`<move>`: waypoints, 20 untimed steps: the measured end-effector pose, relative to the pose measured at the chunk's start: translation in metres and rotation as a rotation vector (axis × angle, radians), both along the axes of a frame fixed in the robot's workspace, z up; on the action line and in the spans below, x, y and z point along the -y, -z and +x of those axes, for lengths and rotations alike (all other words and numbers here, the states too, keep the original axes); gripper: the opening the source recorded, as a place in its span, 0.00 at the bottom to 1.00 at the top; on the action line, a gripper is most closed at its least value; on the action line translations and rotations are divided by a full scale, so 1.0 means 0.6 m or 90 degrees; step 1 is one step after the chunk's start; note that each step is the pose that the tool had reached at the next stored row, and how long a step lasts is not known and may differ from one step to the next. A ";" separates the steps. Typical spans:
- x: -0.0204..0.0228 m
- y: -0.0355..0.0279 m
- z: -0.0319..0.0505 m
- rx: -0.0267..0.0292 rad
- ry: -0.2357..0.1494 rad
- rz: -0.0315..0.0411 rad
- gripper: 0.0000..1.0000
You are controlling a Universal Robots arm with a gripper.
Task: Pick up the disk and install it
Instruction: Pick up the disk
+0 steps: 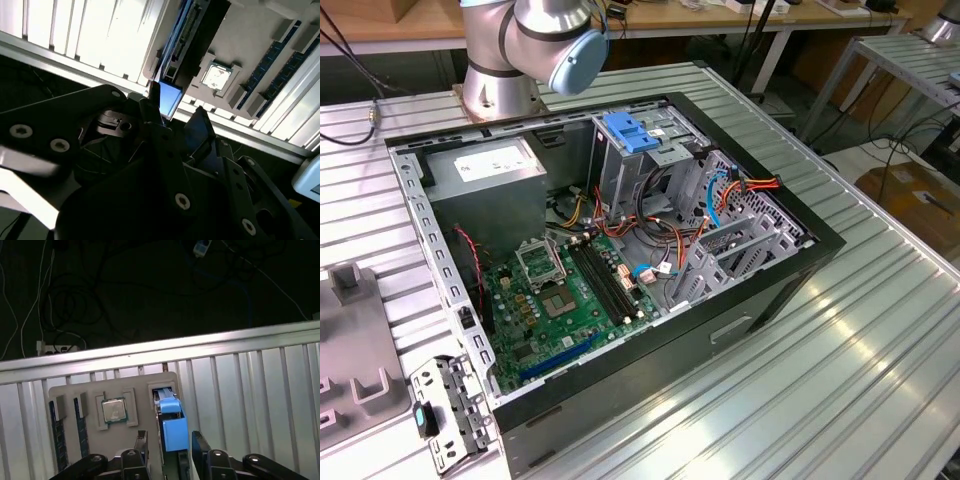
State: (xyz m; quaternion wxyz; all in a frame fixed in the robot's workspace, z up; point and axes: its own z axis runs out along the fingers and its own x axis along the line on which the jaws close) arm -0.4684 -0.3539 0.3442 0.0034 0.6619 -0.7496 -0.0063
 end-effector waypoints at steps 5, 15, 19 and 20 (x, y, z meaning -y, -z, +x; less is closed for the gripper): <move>0.0000 0.020 -0.011 0.0002 -0.041 0.0031 0.48; 0.0001 0.058 -0.005 0.0009 -0.038 0.0032 0.48; 0.0000 0.064 -0.005 0.0010 -0.037 0.0037 0.48; -0.0001 0.067 -0.006 0.0009 -0.035 0.0037 0.48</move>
